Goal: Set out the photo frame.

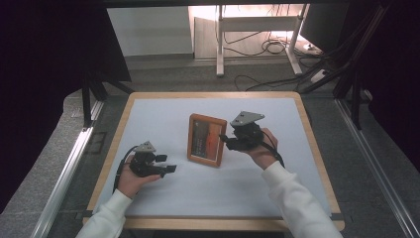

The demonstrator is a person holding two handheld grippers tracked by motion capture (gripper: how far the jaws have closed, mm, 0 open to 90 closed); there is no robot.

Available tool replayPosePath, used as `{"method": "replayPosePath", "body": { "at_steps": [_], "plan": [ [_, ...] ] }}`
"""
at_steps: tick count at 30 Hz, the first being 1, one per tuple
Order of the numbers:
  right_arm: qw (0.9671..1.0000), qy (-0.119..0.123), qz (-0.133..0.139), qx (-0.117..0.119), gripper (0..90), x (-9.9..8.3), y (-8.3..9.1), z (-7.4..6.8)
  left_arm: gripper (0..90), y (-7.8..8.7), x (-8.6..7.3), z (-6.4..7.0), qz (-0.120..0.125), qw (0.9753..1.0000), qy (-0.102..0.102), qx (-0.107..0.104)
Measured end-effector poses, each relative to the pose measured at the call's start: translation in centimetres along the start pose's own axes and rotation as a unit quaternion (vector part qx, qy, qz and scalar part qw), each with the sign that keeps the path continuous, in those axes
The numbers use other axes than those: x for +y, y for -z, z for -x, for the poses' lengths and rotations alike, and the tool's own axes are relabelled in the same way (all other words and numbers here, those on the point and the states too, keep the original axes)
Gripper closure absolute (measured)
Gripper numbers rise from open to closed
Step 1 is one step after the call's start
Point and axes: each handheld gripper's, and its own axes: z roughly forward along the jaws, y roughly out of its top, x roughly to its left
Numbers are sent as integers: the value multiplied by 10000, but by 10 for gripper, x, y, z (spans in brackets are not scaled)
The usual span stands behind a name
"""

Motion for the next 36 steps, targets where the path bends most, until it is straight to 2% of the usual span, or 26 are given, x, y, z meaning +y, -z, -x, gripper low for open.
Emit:
{"method": "replayPosePath", "body": {
  "at_steps": [9, 15, 18, 20, 22, 25, 27, 31, 36],
  "plan": [
    [9989, -446, 34, 155, 333, -42, 21, -1, 332, -3, 2, 1, 46, 10000, 13, 77],
    [9978, -645, 22, 173, 304, -66, 33, -2, 381, -4, 5, -2, 219, 9992, 69, 317],
    [9976, -677, -7, 151, 296, -78, 39, -5, 449, -7, 8, -6, 228, 9991, 98, 336],
    [9977, -665, -71, 139, 288, -85, 41, -6, 551, -11, 10, -8, 215, 9992, 84, 336],
    [9975, -684, -114, 98, 284, -91, 43, -6, 636, -16, 14, -11, 127, 9991, 50, 413],
    [9971, -736, -164, 86, 282, -101, 45, -7, 768, -22, 21, -14, 120, 9986, 2, 509],
    [9971, -717, -256, 97, 275, -106, 45, -8, 852, -28, 26, -17, 46, 9989, -29, 469],
    [9969, -719, -317, 105, 269, -112, 45, -9, 892, -41, 35, -21, -7, 9991, 19, 417],
    [9969, -729, -270, 96, 267, -115, 49, -11, 896, -53, 41, -17, -99, 9993, -91, 355]
  ]
}}
